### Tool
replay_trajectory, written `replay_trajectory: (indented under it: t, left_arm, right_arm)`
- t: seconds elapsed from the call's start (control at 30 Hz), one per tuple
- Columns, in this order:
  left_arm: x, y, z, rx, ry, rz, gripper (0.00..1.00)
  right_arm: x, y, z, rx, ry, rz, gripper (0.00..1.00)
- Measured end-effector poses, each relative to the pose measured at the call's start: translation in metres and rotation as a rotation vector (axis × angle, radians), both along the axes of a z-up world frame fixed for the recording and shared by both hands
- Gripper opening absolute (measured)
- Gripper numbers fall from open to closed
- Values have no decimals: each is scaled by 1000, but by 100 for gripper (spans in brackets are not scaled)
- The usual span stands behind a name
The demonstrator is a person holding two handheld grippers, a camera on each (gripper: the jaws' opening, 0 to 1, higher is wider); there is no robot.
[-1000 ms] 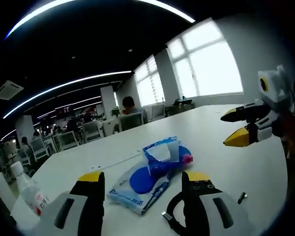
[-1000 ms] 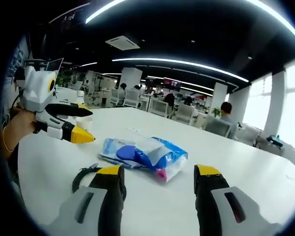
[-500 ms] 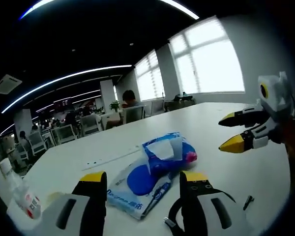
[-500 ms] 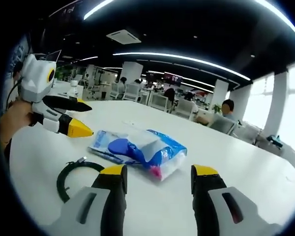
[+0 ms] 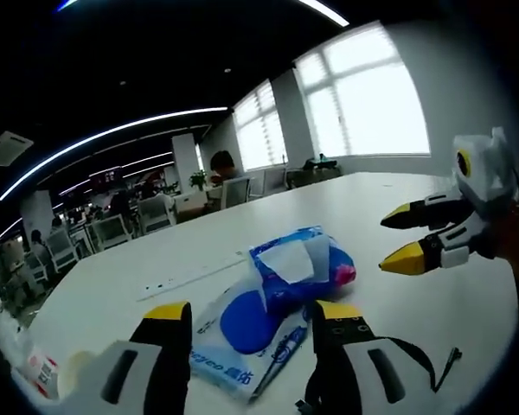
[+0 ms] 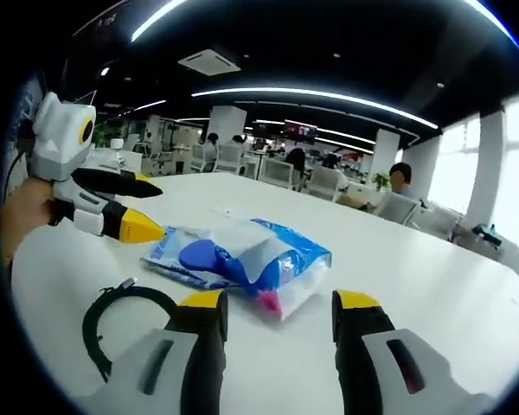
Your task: Arrange the tabletop items into an orderly group along one side of the table until the central work area is clear of visible clutter.
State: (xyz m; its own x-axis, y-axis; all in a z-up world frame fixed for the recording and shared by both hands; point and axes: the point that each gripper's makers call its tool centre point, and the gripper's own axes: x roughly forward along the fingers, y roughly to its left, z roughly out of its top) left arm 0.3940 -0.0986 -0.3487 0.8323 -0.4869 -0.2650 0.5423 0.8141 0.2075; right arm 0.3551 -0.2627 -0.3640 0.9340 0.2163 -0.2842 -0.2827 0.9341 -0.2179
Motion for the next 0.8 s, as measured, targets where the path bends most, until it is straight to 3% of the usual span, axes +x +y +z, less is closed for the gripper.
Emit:
replay_trajectory:
  t: [0.3,0.37,0.5,0.7,0.8]
  left_arm:
    - [16,-9,-14,23,19,-17,52]
    - [19,-9,-16,24,15,-8,49]
    - [27,-11,-18,46,9,-11,45]
    - [34,-23,-23,19,30,-28,45]
    - [42,-26,-29,53,31,-24,41]
  right_arm:
    - [13,-4,-9,-16,-16,-2,41]
    - [15,-3,-10,19,-12,1,37]
    - [19,-3,-15,81,6,-4,37]
    - [25,0,-22,105,27,-9,36]
    - [26,2,-24,111,24,-6,34]
